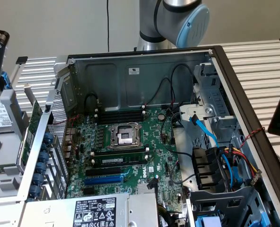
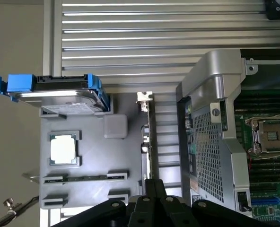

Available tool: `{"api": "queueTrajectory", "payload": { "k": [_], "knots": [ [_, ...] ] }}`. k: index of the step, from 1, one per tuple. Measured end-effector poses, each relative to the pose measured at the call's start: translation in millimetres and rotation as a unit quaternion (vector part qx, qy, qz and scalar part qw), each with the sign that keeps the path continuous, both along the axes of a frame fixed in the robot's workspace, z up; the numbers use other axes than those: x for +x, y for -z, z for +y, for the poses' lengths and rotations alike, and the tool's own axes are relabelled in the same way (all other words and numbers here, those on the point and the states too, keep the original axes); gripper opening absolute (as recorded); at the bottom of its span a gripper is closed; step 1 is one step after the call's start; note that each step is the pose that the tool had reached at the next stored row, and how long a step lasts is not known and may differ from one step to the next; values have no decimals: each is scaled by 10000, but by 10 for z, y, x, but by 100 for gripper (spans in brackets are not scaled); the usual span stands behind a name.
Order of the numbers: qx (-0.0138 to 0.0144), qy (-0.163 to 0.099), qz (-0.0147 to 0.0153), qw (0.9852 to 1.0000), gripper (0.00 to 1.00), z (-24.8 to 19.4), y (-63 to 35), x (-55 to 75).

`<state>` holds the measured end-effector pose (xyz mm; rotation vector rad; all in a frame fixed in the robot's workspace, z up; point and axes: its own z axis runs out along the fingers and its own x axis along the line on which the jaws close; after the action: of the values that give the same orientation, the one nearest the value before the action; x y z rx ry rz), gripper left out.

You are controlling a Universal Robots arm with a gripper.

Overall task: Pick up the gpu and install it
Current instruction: 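Pick up the gpu and move the gpu toward the slot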

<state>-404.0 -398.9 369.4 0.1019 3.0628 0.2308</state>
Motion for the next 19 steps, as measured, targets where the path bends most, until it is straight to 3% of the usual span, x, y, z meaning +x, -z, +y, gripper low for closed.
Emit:
{"api": "queueTrajectory", "payload": {
  "k": [7,10,13,19],
  "knots": [
    [-6,0,4,10000,11,0,88,-14],
    [-40,0,4,10000,11,0,128,-20],
    [-102,0,5,9999,11,0,159,-26],
    [-110,0,3,9999,11,-1,235,-74]
  ]
}}
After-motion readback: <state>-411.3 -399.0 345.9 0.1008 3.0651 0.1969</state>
